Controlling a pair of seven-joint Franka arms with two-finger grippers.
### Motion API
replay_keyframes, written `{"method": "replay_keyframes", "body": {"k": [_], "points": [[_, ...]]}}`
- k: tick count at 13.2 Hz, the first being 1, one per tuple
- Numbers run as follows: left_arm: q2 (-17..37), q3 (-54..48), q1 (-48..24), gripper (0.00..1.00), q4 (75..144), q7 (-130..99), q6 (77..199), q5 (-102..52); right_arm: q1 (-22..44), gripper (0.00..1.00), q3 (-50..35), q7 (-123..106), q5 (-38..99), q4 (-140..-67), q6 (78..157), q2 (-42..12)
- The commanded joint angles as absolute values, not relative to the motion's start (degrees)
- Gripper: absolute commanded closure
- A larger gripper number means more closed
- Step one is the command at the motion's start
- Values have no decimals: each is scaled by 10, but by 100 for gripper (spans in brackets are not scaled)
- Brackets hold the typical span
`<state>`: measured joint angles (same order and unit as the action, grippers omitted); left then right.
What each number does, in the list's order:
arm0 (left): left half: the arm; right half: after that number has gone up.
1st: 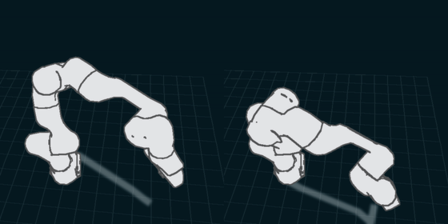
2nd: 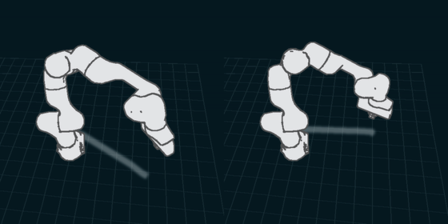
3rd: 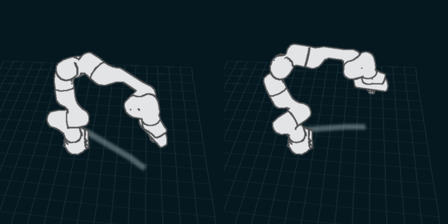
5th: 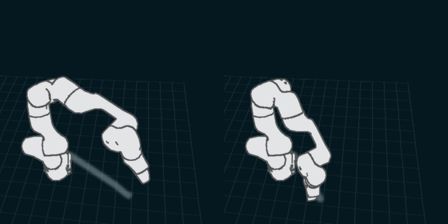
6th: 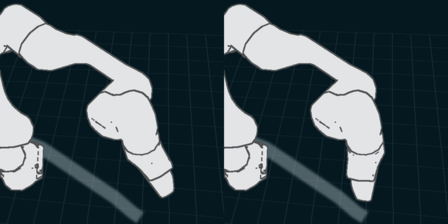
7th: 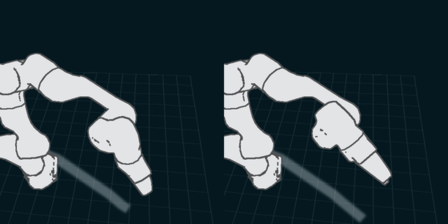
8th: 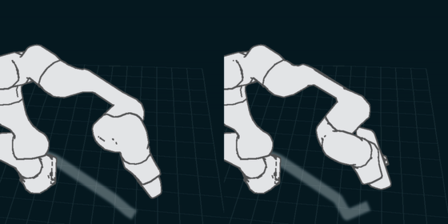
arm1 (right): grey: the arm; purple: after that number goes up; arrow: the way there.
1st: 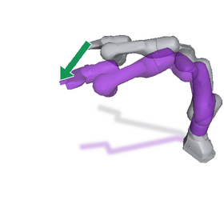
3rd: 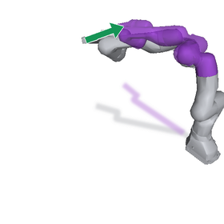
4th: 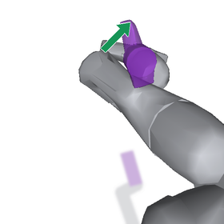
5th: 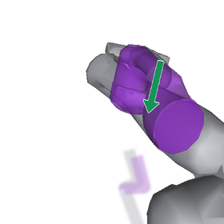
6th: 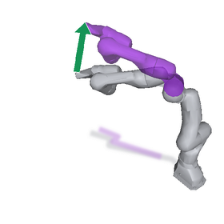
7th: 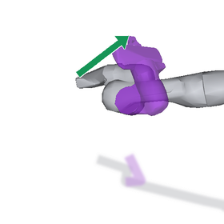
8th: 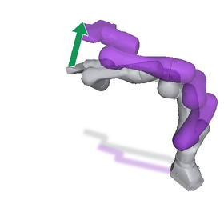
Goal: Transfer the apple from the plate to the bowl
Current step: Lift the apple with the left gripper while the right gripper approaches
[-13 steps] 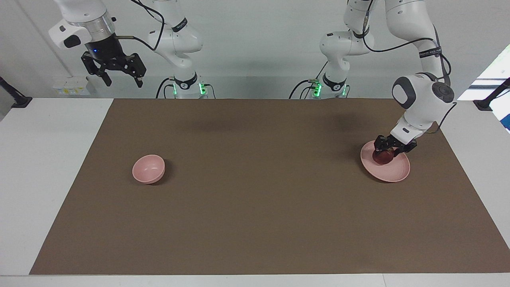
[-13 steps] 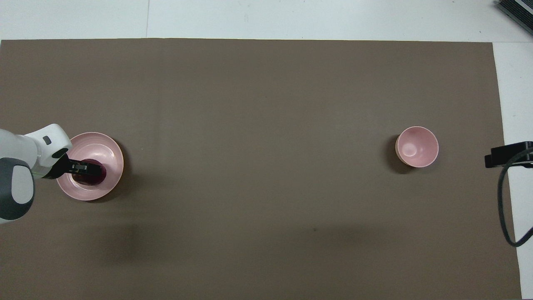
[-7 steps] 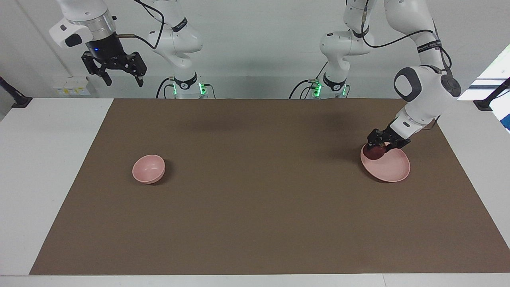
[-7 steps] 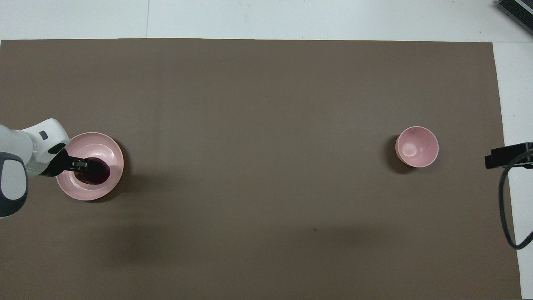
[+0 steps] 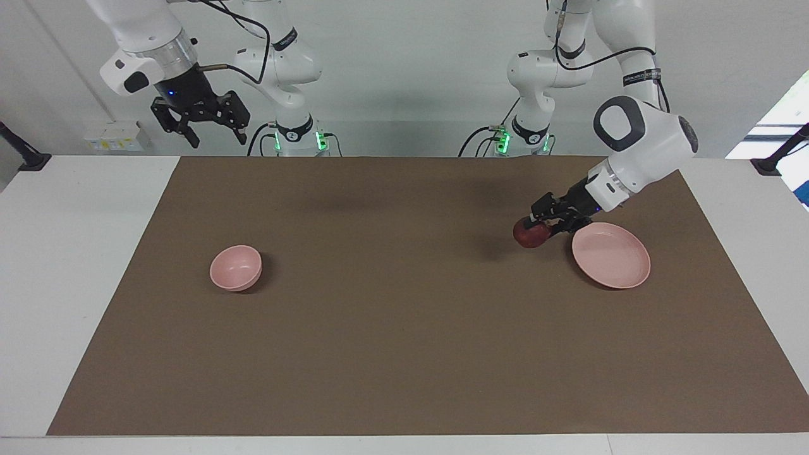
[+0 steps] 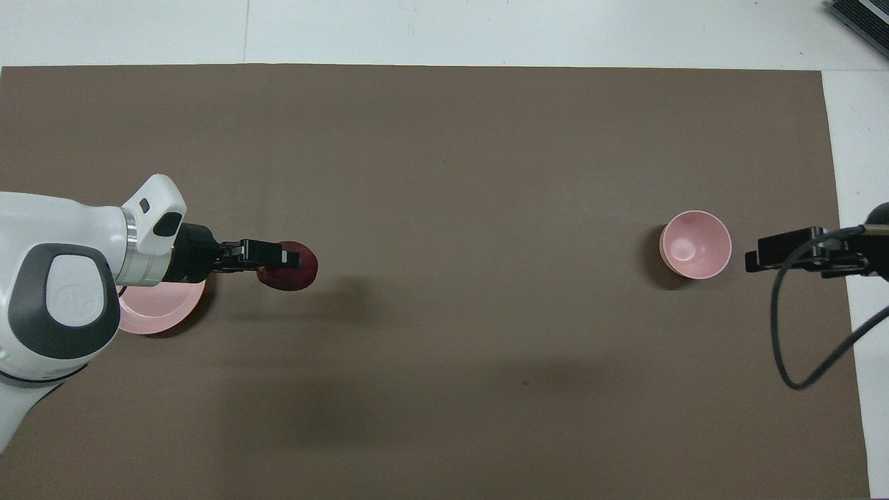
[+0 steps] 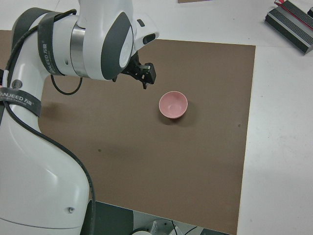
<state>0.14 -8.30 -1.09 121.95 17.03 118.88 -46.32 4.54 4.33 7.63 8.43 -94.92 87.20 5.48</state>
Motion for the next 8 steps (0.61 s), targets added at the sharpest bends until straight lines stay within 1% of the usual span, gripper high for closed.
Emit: {"method": "replay_keyframes", "body": {"k": [1,5,8], "points": [[-4,-122,-9,100,1214,156,1175,-538,71,0,42,171,119,-975,899,55],[-9,-162,-8,100,1215,136,1181,-675,126,0,42,361,207,-989,962,19],[-38,-199,-8,100,1215,100,1224,-746,138,0,41,474,294,-989,996,-8]]}}
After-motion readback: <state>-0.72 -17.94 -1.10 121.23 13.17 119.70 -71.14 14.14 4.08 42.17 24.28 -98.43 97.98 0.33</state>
